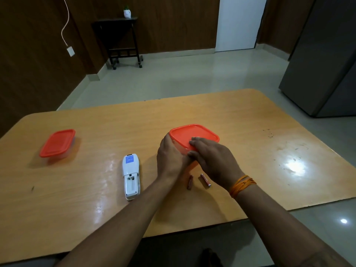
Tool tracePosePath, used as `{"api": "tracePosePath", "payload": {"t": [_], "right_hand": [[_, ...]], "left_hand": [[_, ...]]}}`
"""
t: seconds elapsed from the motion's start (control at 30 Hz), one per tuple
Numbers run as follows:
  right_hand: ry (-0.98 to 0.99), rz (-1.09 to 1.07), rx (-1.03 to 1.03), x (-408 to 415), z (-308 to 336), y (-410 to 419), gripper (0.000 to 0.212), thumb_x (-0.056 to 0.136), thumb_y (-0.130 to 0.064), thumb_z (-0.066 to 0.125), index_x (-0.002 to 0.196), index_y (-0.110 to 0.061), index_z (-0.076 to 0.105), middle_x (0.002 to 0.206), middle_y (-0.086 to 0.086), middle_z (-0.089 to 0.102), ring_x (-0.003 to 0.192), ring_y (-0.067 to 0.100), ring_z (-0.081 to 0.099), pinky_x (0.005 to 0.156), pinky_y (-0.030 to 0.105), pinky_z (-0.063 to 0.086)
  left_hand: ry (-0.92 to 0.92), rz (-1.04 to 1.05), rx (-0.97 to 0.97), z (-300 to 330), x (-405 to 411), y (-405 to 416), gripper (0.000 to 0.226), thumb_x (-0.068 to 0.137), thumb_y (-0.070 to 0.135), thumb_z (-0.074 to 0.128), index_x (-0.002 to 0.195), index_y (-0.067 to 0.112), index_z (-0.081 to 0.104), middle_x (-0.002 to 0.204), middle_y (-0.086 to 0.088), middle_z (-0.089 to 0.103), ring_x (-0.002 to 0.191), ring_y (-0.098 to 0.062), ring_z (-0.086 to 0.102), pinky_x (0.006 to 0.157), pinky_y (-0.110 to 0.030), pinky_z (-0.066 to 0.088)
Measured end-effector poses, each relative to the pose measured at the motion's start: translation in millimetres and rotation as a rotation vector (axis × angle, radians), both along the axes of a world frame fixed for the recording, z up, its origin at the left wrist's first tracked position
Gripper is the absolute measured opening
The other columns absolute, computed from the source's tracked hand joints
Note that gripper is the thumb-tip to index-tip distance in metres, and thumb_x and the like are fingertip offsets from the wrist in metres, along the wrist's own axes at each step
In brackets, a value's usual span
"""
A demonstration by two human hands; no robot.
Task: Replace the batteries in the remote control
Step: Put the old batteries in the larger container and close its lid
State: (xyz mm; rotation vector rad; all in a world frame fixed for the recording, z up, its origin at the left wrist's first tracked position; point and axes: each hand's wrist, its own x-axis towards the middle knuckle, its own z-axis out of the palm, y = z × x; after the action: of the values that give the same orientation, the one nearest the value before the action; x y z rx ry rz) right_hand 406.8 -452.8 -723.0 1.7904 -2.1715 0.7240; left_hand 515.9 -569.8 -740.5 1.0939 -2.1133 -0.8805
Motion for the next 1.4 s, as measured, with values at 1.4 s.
{"api": "tracePosePath", "payload": {"t": [1.4], "right_hand": [[-0.744, -0.791, -0.379, -107, -12, 45, 0.045, 0.105, -0.025, 0.051, 0.077, 0.008, 0.063, 0.070, 0.020, 0.059, 0.068, 0.032, 0.049, 0.062, 0.038, 0.041]], "left_hand": [[-0.184, -0.206, 0.146, 16, -2, -56, 0.118, 0.053, 0.056, 0.098, 0.151, 0.026, 0.040, 0.144, 0.002, 0.058, 0.129, -0.019, 0.054, 0.093, -0.030, 0.046]]}}
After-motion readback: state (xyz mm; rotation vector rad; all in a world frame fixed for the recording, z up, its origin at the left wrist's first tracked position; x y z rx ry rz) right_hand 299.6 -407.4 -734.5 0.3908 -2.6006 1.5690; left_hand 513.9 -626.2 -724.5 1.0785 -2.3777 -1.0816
